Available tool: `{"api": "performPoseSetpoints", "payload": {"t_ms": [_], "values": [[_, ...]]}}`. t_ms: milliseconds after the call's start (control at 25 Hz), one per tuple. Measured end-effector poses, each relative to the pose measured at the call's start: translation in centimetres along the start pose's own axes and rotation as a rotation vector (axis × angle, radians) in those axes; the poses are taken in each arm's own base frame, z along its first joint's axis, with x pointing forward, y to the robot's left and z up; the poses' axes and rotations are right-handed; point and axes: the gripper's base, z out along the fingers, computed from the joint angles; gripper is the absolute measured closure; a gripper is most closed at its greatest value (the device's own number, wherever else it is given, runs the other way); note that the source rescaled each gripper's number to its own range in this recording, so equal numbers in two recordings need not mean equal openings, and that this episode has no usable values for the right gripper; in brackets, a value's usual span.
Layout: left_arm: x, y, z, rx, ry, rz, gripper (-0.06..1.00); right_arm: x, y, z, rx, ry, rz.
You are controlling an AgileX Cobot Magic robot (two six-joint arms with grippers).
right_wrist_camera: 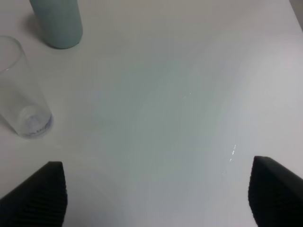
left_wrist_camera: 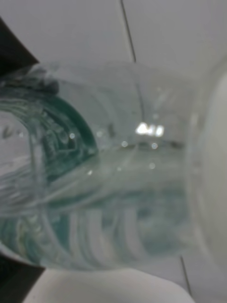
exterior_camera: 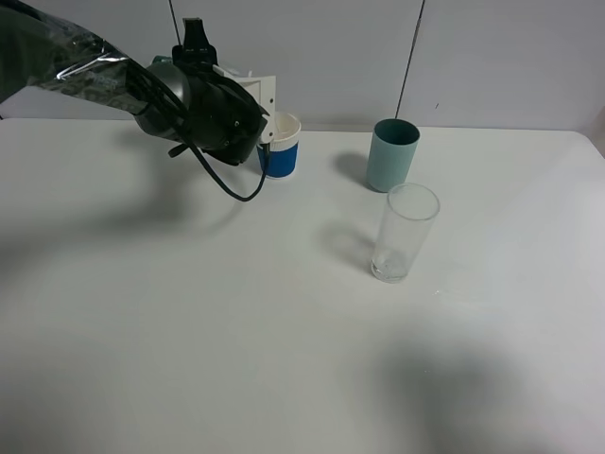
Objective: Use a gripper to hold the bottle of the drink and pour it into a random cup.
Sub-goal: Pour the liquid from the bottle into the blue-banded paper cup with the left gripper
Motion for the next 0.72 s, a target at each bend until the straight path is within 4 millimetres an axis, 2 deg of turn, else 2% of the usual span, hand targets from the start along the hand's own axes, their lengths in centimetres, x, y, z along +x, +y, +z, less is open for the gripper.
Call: {"api": "performPoseSetpoints", "payload": {"t_ms": [720], "values": [[0.00,0.00,0.00,0.000,0.000,0.038,0.94,0.00,0.00,0.00,0.000,0.000,0.000]]}}
